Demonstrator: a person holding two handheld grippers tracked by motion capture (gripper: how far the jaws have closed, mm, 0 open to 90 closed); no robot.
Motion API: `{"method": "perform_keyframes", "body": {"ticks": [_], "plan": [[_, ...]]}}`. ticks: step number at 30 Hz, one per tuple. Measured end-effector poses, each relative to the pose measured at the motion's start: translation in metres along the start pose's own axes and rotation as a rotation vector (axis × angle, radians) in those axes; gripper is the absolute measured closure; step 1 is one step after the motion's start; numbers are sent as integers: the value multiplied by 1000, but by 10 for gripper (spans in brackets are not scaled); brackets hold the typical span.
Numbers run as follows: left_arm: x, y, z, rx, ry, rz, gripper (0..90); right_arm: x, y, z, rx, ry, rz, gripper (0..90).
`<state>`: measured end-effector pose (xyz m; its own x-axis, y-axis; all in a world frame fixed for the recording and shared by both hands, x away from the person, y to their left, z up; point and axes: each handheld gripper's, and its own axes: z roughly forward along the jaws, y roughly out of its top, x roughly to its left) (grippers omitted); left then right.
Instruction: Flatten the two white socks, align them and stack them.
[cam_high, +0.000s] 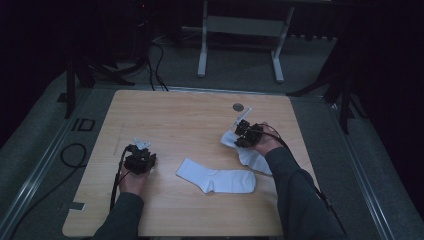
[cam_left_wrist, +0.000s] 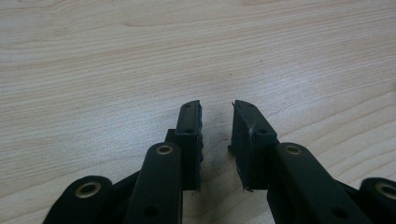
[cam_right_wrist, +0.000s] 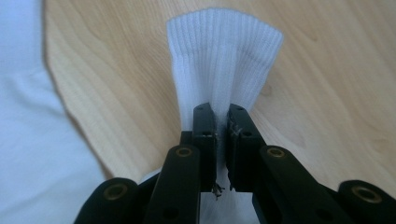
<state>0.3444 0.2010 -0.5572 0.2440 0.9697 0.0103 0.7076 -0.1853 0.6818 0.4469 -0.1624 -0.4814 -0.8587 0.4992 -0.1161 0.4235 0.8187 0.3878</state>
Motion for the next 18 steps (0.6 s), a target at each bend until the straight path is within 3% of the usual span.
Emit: {"method": "perform_keyframes", "body": {"ticks": [9, 18], "plan": [[0, 0, 0, -1, 1, 1, 729, 12, -3, -41, -36, -17, -50, 830], [0, 0, 0, -3, -1, -4, 727, 22, -2, -62, -49, -24, -81, 830]]}}
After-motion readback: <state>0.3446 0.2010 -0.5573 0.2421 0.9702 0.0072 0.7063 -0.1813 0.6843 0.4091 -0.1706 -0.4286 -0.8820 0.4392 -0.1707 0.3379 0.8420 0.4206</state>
